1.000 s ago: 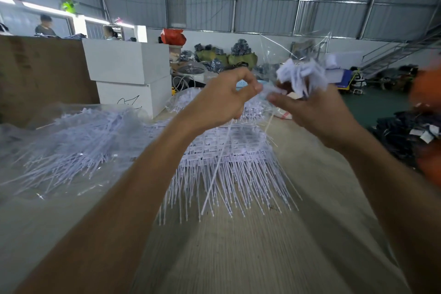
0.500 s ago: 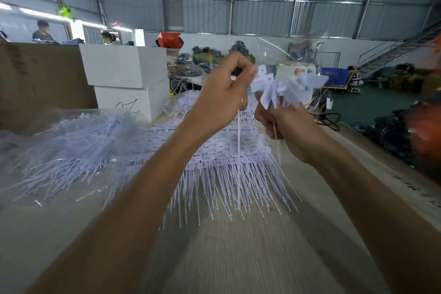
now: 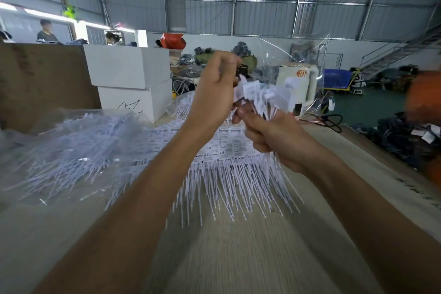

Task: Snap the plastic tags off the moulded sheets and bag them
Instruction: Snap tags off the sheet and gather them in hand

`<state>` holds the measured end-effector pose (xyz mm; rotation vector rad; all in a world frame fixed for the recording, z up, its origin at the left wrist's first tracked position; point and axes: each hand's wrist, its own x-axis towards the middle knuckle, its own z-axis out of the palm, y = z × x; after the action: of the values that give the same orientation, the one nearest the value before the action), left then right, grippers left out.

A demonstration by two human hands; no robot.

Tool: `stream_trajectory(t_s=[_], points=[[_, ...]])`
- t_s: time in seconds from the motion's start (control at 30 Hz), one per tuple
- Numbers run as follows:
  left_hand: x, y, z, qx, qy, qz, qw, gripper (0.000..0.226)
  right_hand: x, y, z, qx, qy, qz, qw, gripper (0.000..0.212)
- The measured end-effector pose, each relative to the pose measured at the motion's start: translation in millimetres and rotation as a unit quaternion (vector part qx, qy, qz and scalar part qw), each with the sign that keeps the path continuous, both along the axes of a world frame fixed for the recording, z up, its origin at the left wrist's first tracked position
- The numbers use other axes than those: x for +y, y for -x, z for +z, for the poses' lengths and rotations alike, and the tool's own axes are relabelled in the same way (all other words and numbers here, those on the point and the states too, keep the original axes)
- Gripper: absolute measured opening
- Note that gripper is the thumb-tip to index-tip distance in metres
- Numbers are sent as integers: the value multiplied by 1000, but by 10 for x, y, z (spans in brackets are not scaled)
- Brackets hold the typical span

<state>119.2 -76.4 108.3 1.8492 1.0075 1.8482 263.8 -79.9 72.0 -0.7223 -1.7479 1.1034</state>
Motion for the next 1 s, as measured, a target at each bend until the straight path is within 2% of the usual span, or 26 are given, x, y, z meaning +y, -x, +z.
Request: stream_trajectory(t_s=[0.07,0.1,0.17,0.23,0.3,0.33,0.37,0.43,0.47,0.53,0.6,0.63,0.73,0.83,0.93,1.0], points=[[-38,-11,37,-58,38,-106,992,32,9,-11,13,50,1,-49,998,26],[-27,-3,46,-39,46,-118,991,35,7,-15,23,74,8,-62,995,27],[5,19,18,54,84,-107,989,43,11,-8,28,111,25,-67,991,31],[28,45,-60,161,157,-146,963,48,29,-13,28,130,30,-86,987,35],[16,9,-156,231,201,-208,929,43,55,-43,1,96,-5,-122,988,35],[10,-28,-191,231,199,-223,926,46,66,-54,-25,61,-37,-130,989,35],[-6,-76,-209,206,187,-229,933,49,69,-56,-59,22,-64,-132,989,40],[-22,-177,-226,132,172,-221,951,40,96,-29,-139,-42,-74,-158,984,52],[-25,-222,-231,104,173,-208,957,33,117,-6,-161,-59,-70,-183,979,52],[-20,-291,-251,71,183,-171,965,25,178,36,-163,-90,-43,-214,972,36],[-6,-338,-273,57,186,-126,973,22,188,72,-129,-79,-7,-193,978,22],[-14,-356,-271,56,179,-102,977,21,164,86,-104,-70,-21,-190,979,20],[-75,-358,-220,11,138,-71,988,12,57,153,-51,-71,-80,-193,975,31],[-94,-241,-110,-76,131,-84,985,34,-84,260,-19,-76,-90,-114,986,35],[-97,-66,25,-187,127,-135,965,29,-136,363,-21,-39,-76,-49,995,32],[-119,34,96,-228,119,-134,957,28,-151,444,-84,-54,-109,-39,992,36]])
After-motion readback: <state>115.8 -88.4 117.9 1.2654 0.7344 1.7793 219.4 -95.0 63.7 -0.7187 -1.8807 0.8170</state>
